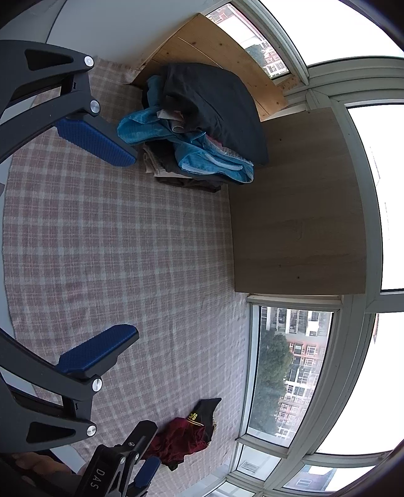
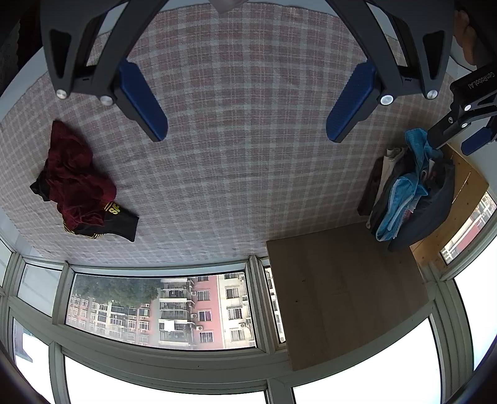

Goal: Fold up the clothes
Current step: 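Move both tools toward the black and red clothes on the blanket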

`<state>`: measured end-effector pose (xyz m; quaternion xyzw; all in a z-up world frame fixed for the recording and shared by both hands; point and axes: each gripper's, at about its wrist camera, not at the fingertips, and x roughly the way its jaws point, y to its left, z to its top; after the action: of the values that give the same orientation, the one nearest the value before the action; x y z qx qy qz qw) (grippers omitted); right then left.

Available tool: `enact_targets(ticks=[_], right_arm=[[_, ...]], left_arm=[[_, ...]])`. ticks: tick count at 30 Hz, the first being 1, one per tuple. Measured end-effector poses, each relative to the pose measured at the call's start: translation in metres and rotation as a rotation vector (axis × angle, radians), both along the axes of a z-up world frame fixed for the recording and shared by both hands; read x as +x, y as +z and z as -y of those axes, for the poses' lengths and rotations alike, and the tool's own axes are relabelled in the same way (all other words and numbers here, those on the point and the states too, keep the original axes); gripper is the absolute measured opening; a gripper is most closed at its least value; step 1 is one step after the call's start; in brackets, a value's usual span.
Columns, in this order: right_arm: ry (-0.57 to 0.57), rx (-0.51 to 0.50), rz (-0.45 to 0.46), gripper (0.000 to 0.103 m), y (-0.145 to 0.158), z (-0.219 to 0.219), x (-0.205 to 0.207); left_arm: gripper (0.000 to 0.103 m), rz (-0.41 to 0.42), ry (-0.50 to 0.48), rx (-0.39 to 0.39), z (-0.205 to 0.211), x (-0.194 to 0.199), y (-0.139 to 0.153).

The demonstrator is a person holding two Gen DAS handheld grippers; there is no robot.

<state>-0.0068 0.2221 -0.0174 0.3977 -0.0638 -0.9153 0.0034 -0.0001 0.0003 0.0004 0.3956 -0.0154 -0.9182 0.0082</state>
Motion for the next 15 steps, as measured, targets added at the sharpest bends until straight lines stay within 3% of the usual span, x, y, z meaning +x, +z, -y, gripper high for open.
enact_targets(ticks=[15], right_arm=[[-0.045, -0.013, 0.023, 0.103, -0.005, -0.012, -0.002]], left_arm=[[0.102, 0.013, -0.031, 0.0, -0.01, -0.011, -0.002]])
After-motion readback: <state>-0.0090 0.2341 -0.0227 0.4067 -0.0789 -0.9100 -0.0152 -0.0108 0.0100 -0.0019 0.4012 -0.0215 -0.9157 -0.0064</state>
